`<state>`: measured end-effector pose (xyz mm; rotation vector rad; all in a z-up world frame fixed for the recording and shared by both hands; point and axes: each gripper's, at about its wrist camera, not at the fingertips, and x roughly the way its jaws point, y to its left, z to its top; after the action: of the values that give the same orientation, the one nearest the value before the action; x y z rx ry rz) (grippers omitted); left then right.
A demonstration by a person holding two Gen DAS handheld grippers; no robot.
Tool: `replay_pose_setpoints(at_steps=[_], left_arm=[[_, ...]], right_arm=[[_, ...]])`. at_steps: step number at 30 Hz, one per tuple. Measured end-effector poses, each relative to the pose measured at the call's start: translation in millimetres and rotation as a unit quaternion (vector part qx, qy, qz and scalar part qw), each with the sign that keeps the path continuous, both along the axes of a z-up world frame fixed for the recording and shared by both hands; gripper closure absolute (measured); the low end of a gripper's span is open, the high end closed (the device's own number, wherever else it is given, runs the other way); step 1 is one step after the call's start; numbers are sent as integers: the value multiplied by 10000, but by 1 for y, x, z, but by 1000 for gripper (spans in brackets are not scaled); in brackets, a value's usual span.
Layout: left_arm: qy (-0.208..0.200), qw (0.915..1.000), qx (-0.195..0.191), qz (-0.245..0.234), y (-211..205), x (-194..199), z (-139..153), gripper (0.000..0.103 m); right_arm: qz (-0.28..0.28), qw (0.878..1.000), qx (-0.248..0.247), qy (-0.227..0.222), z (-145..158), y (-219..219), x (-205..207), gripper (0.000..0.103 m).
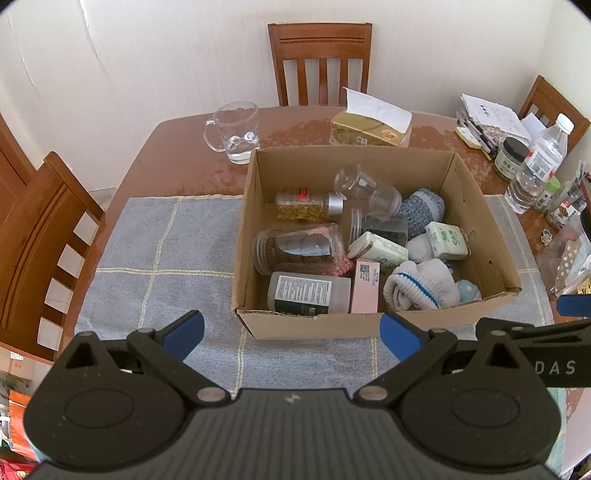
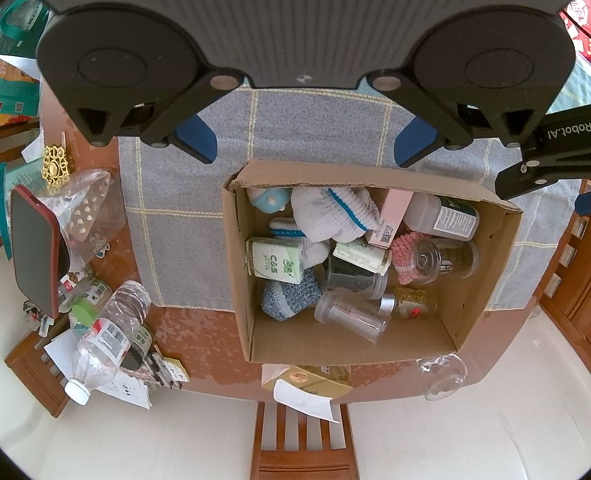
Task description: Organize objects
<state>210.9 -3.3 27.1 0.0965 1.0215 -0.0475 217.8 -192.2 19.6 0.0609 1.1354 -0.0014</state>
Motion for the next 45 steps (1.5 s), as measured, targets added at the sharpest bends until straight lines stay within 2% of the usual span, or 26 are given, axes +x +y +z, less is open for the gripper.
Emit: replay_pose_setpoints(at_steps=[45], left_arm=[[-49,9999,163,5,-7,-3,5,2]], right_arm=[[36,9999,-85,-72,4,-2,-3,0]])
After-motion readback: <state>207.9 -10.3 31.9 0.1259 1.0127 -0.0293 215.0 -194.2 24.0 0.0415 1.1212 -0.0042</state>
